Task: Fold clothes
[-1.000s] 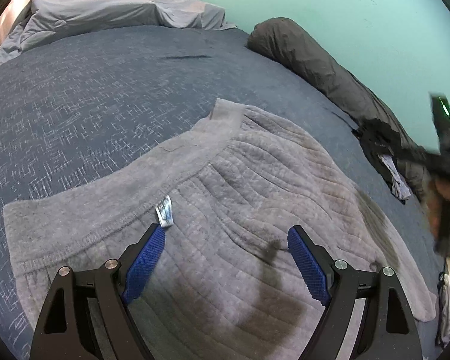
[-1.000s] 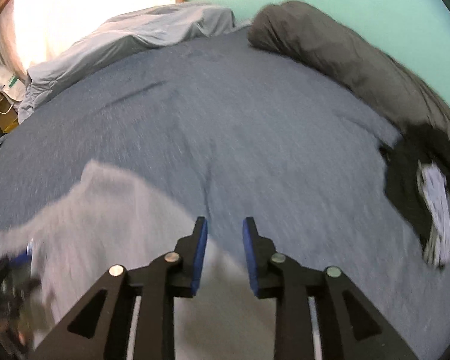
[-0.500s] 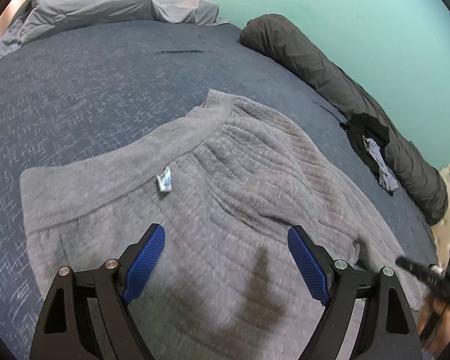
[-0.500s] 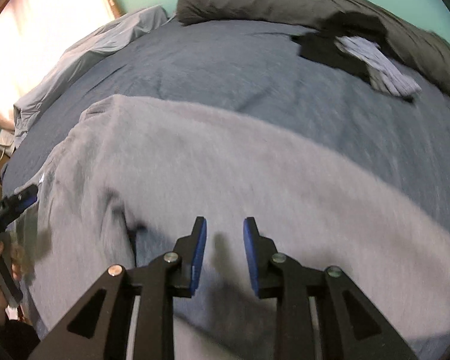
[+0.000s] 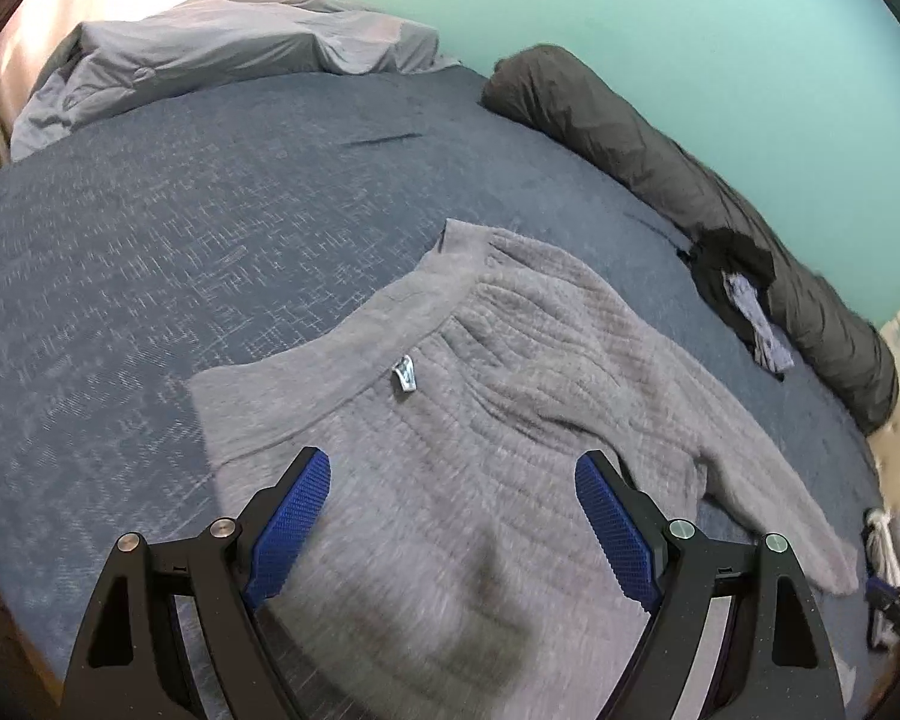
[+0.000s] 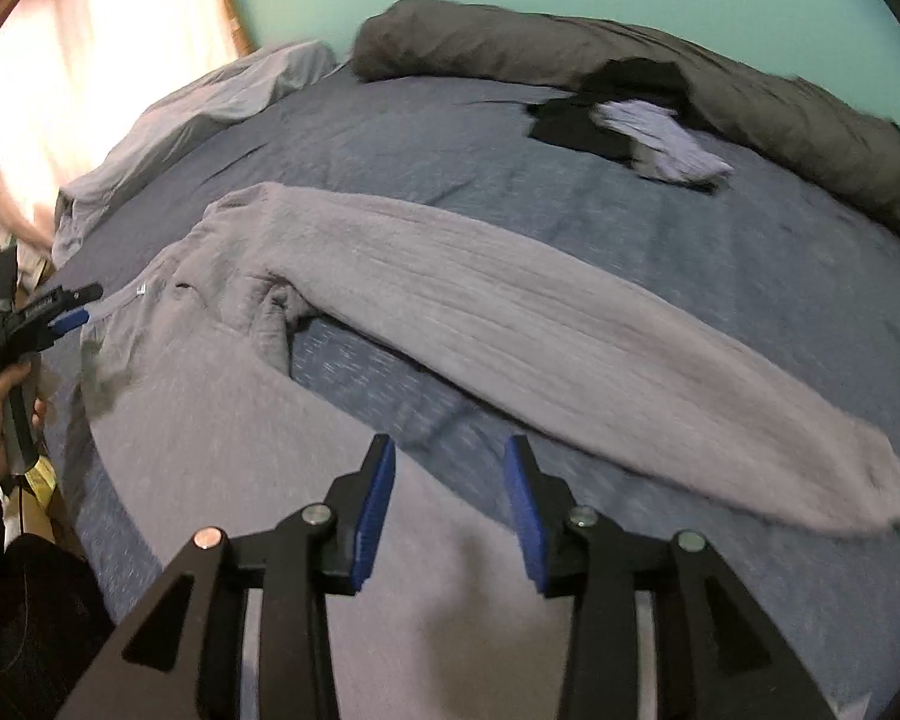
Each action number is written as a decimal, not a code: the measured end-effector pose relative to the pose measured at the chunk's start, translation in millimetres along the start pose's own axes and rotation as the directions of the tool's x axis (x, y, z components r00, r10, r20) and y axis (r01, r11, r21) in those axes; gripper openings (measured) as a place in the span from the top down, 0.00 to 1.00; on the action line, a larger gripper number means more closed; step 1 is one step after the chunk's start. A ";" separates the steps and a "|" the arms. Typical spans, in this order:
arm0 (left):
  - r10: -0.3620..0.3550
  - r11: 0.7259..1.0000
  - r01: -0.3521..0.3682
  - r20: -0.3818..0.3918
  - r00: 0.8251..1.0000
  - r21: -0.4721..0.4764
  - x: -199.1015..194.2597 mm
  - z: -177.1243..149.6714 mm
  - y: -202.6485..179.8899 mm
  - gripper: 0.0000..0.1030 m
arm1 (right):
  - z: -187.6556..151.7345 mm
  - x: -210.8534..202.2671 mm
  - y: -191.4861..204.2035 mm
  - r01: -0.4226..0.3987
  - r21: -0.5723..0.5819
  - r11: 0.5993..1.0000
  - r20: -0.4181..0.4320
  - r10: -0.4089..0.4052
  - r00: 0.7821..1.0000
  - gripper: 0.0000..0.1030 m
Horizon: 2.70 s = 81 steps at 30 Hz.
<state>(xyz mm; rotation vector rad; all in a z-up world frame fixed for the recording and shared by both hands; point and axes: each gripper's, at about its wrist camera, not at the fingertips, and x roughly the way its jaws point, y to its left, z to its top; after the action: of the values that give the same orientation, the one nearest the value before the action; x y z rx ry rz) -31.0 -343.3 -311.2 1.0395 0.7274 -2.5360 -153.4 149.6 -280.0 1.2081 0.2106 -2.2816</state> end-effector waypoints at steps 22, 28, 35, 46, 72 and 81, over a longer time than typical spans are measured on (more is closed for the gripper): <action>0.001 0.998 0.012 -0.206 0.979 0.060 -38.6 -19.8 30.0 0.16 | -178.6 -125.6 -153.5 0.180 0.441 0.879 -0.032 -0.185 0.982 0.55; 0.020 0.999 -0.009 -0.241 0.970 0.047 -27.2 -33.7 38.0 0.16 | -208.3 -141.5 -180.2 0.226 0.515 0.827 -0.066 -0.224 0.972 0.54; 0.022 1.000 -0.016 -0.271 0.962 0.023 -13.7 -46.1 44.4 0.16 | -245.2 -150.0 -213.6 0.302 0.596 0.744 -0.150 -0.266 0.952 0.50; 0.025 0.999 -0.014 -0.266 0.964 0.043 -3.8 -46.3 44.5 0.16 | -258.9 -145.1 -232.8 0.339 0.617 0.710 -0.183 -0.289 0.940 0.50; 0.072 0.979 -0.030 -0.208 0.975 0.200 34.4 -32.2 -8.4 0.16 | -106.5 -19.1 -380.1 0.214 0.754 0.621 -0.044 -0.277 0.960 0.50; 0.091 0.969 -0.036 -0.217 0.972 0.243 46.9 -32.8 -18.7 0.16 | -96.8 -5.0 -393.7 0.184 0.766 0.615 0.034 -0.326 0.945 0.95</action>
<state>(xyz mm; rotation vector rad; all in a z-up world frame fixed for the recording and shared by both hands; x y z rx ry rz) -53.3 -313.6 -358.6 1.4269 0.4414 -2.5190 -291.0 518.6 -376.5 1.4052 -0.7847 -2.8295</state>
